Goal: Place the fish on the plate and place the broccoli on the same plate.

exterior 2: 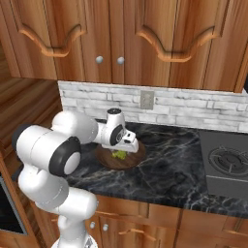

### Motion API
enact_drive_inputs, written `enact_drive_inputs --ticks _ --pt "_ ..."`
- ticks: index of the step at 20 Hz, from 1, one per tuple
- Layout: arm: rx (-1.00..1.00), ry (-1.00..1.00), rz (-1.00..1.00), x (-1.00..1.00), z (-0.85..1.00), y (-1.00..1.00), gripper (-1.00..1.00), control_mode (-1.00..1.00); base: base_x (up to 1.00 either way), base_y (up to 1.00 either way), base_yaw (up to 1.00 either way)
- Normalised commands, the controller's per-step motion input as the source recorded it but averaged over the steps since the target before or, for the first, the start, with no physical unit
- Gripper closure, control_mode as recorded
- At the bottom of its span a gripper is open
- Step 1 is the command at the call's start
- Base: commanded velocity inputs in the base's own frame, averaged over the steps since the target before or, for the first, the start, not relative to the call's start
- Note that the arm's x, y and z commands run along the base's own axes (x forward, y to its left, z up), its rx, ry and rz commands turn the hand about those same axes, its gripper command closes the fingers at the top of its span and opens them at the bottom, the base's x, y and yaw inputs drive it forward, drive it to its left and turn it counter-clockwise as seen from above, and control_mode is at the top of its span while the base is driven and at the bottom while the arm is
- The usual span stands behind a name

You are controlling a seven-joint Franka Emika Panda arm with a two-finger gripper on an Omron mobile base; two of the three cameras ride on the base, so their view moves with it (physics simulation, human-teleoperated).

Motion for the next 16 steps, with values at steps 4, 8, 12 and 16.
enact_drive_inputs --ticks 4,8,12,16 --pt "0.0 0.0 0.0 0.13 -0.09 0.0 -1.0 -1.0 0.0 0.0 0.0" --pt "0.0 0.0 0.0 0.07 -0.06 0.0 -1.0 -1.0 0.0 0.0 0.0" --pt "0.0 0.0 0.0 0.0 -0.03 0.0 -1.0 -1.0 0.0 0.0 0.0" --pt "0.0 0.01 0.0 0.0 -0.07 0.0 1.0 -1.0 0.0 0.0 0.0"
